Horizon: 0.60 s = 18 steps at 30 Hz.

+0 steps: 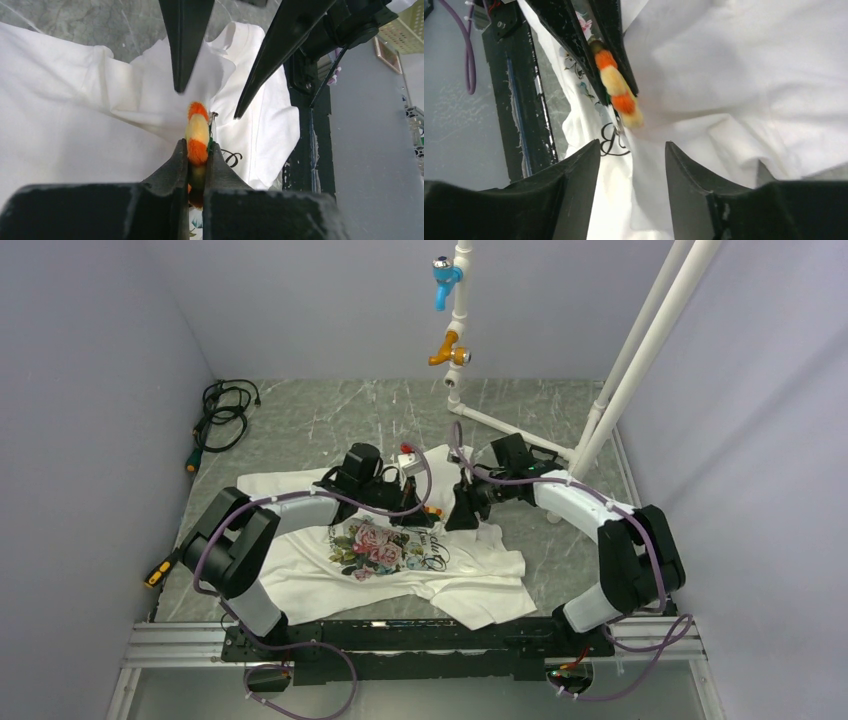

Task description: Remove the brooch from the garment

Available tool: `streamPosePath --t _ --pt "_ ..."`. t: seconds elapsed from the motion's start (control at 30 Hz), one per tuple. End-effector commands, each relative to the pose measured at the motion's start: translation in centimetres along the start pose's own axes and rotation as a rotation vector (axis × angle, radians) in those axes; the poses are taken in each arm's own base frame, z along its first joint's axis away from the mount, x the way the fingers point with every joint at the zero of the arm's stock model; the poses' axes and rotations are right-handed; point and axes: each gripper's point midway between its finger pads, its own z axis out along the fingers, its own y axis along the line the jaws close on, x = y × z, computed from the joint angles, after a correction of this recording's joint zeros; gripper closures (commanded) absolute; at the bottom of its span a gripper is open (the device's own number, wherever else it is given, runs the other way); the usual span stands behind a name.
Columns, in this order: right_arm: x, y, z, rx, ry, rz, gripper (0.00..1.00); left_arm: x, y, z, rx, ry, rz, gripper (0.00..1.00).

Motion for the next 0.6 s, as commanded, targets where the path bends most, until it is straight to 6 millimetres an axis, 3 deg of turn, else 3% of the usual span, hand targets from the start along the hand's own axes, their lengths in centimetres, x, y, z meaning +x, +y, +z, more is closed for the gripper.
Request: streamPosePath --t 0.0,0.27,0.43,0.57 --pt "-1.2 0.1 -2.4 0.02 -0.063 -0.072 0.44 -1.4 -1.9 -0.5 0.097 -0.053 -0.008 1.0" --pt "0.3 -0.3 -1.7 0.015 -0.09 -0.128 0.38 -2.0 -2.3 -0.6 0.131 -0.08 -0.028 1.0" --pt "-0.9 -0.3 -0.8 -0.009 -0.127 -0.137 0.38 -2.3 -2.6 -0.4 0.159 -0.085 -0.035 1.0" --pt "-2.2 0.0 -0.5 -0.02 -0.165 -0.163 0.45 -2.4 -2.9 -0.3 0.186 -0.079 -0.035 1.0"
